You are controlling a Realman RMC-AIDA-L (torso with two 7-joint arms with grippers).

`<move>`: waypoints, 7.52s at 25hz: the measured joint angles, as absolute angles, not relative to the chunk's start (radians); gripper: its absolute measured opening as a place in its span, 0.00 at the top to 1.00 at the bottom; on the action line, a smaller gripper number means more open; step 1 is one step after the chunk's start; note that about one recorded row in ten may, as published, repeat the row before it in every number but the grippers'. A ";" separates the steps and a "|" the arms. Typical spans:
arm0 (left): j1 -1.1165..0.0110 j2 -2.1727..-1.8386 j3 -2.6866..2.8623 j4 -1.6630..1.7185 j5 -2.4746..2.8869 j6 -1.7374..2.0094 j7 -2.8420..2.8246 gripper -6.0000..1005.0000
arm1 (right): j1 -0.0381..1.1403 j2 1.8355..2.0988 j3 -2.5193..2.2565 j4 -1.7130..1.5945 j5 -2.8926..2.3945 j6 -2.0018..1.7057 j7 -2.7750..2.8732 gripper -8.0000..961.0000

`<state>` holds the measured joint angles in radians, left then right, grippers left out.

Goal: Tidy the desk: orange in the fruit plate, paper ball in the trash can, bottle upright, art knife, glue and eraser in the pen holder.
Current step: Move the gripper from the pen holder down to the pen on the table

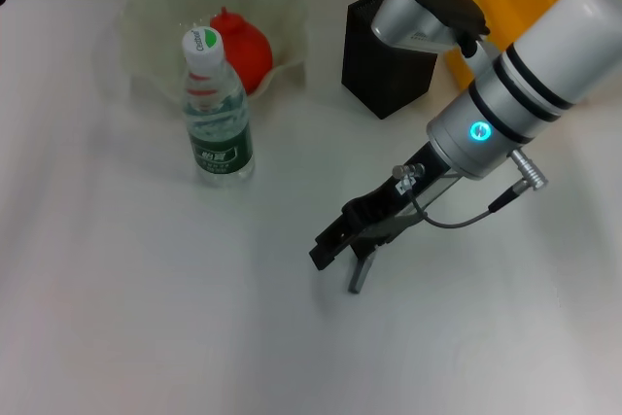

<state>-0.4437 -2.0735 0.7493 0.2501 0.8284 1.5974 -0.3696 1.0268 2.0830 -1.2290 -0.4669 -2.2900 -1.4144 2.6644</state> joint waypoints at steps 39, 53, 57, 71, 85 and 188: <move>-0.467 -2.076 0.748 0.250 0.828 1.568 -0.342 0.38 | 1.026 2.084 -1.233 -0.452 -2.278 -1.391 2.656 0.28; -0.471 -2.074 0.745 0.250 0.828 1.562 -0.342 0.38 | 0.984 2.080 -1.223 -0.464 -2.281 -1.405 2.670 0.28; -0.471 -2.074 0.747 0.252 0.828 1.562 -0.342 0.38 | 0.957 2.079 -1.223 -0.503 -2.282 -1.413 2.681 0.28; -0.472 -2.074 0.745 0.254 0.828 1.561 -0.341 0.38 | 0.853 2.067 -1.158 -0.633 -2.283 -1.463 2.706 0.28; -0.487 -2.073 0.751 0.258 0.828 1.557 -0.339 0.38 | 0.857 2.035 -1.145 -0.749 -2.323 -1.526 2.833 0.29; -0.525 -2.080 0.721 0.143 0.825 1.599 -0.262 0.38 | 1.243 2.092 -1.346 -0.334 -2.588 -1.249 2.612 0.36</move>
<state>-0.5249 -2.0800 0.7209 0.1426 0.8252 1.5988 -0.2622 1.2427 2.0924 -1.3458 -0.3344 -2.5881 -1.2486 2.6121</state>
